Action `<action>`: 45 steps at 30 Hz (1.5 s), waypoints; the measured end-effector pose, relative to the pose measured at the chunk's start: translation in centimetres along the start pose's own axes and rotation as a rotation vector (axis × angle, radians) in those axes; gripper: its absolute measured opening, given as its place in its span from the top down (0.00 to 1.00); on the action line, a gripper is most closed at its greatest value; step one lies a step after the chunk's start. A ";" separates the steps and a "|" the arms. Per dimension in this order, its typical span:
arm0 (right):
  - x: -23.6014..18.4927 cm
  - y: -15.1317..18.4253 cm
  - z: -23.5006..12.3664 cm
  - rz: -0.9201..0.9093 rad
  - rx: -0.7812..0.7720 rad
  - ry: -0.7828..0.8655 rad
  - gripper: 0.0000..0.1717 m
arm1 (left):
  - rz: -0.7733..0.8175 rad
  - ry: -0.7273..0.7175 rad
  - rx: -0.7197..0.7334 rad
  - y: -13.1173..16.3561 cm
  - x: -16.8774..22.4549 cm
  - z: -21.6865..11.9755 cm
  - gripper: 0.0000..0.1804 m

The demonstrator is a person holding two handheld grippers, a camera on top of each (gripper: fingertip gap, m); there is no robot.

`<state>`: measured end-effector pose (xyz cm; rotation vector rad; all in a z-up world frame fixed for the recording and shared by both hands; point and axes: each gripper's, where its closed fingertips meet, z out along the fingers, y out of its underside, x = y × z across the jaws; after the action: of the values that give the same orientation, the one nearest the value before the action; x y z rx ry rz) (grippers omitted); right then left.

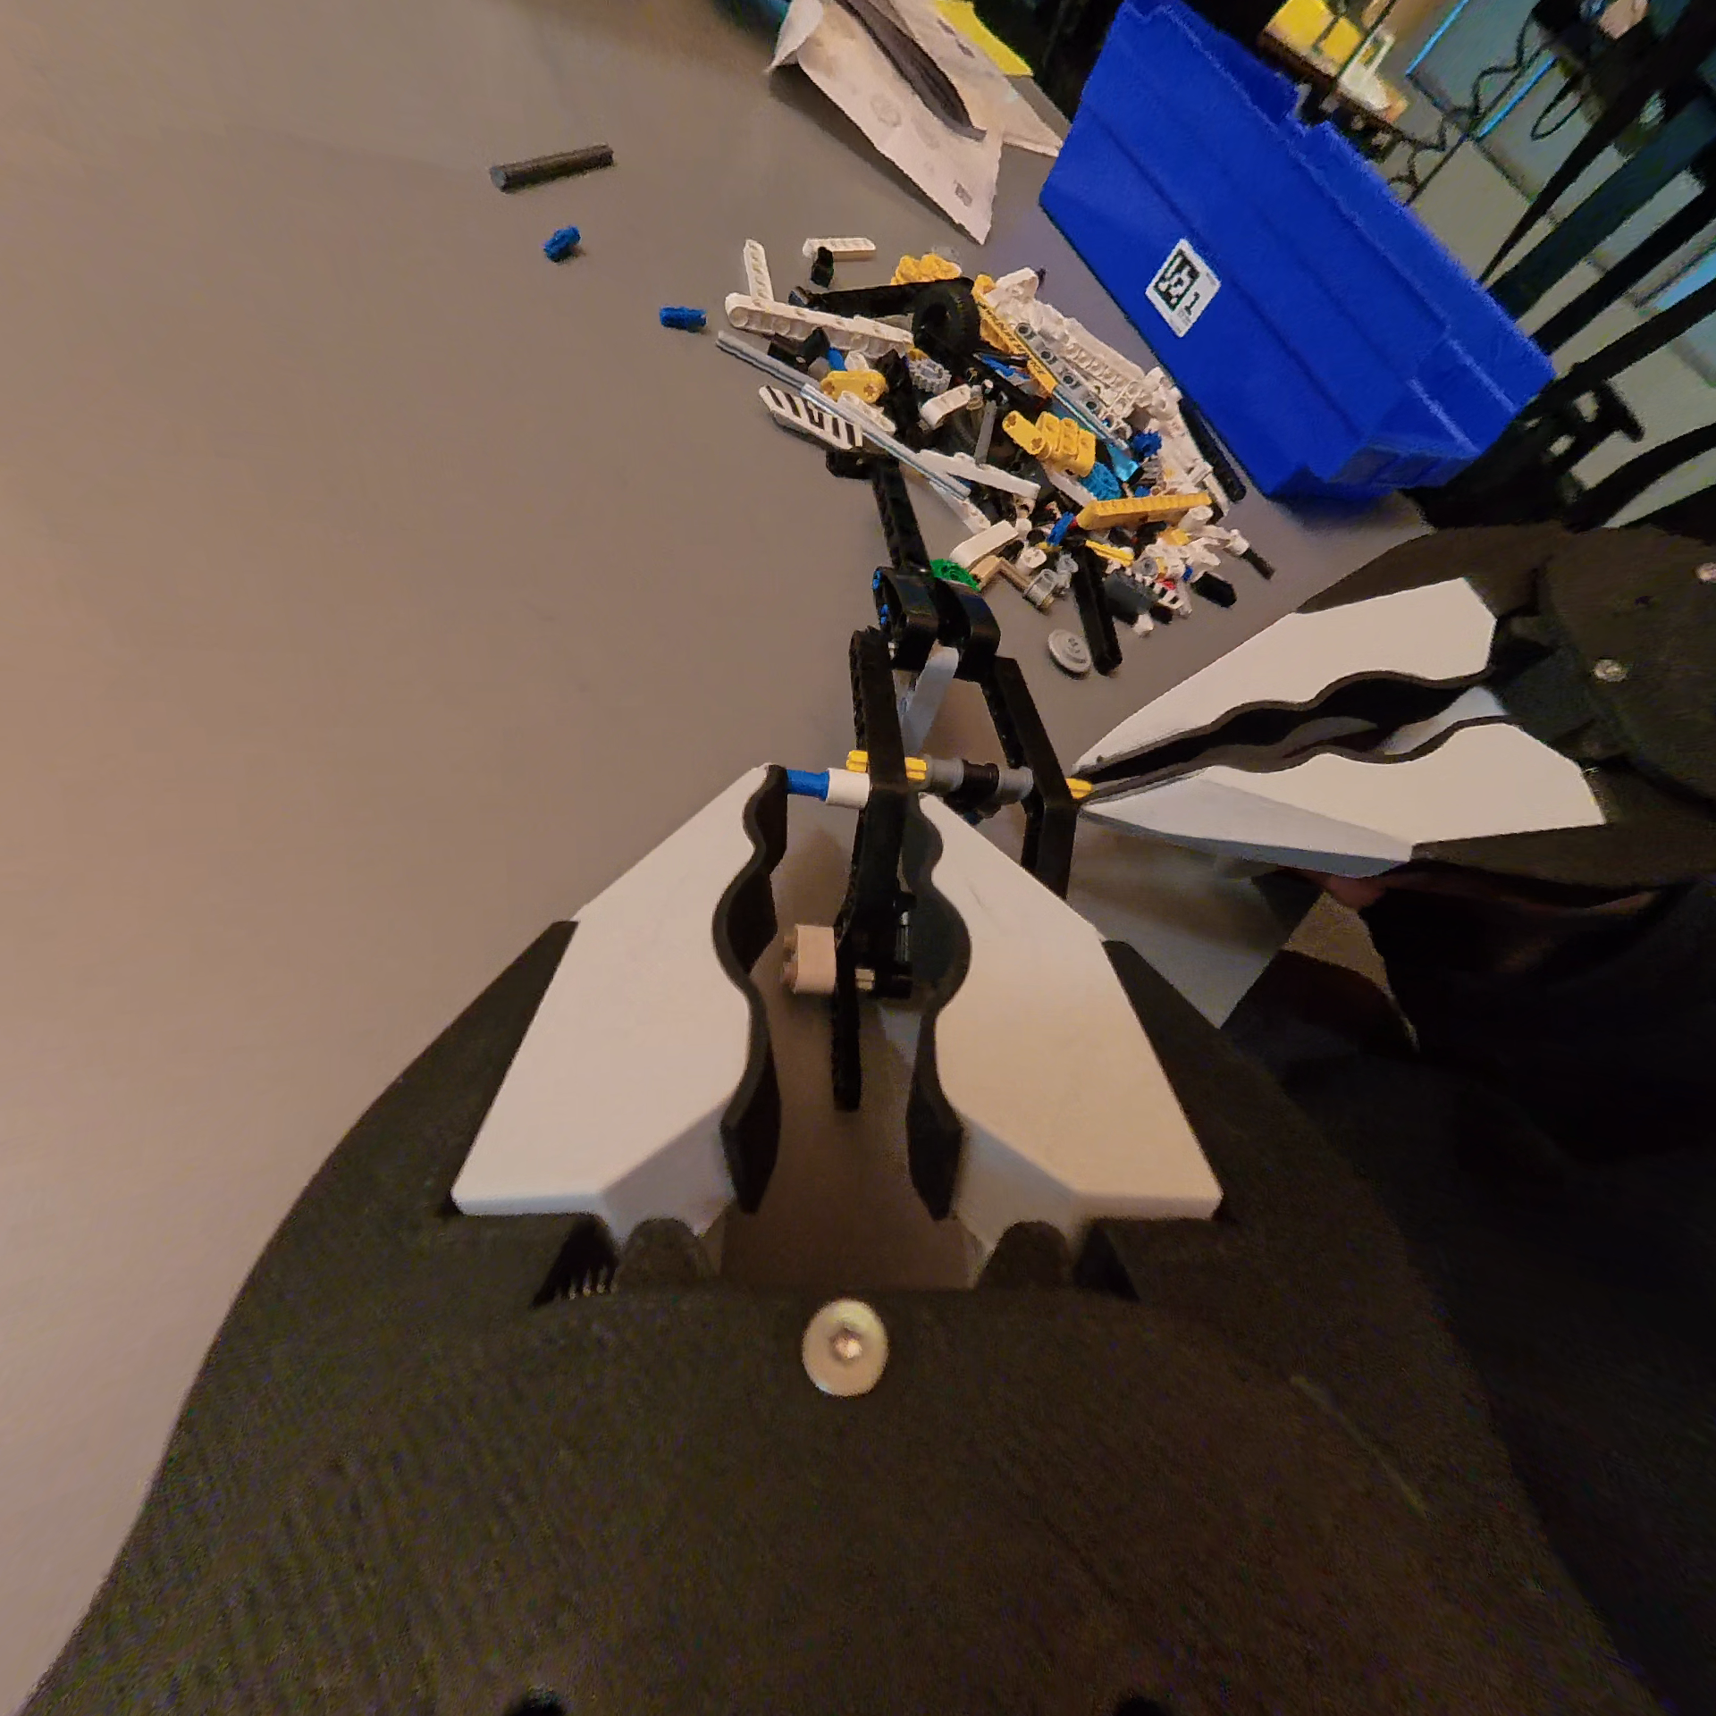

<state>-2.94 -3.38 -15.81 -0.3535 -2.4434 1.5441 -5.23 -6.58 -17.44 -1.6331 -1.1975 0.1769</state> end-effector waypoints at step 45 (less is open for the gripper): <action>0.0 -1.2 3.7 -0.016 -0.037 0.015 0.97 | 0.470 -0.301 0.075 -1.2 -0.1 -1.5 0.88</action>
<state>-4.22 -7.06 -16.31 -0.3505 -2.4607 1.4863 -5.04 -7.69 -15.86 -1.8426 -0.9890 0.7777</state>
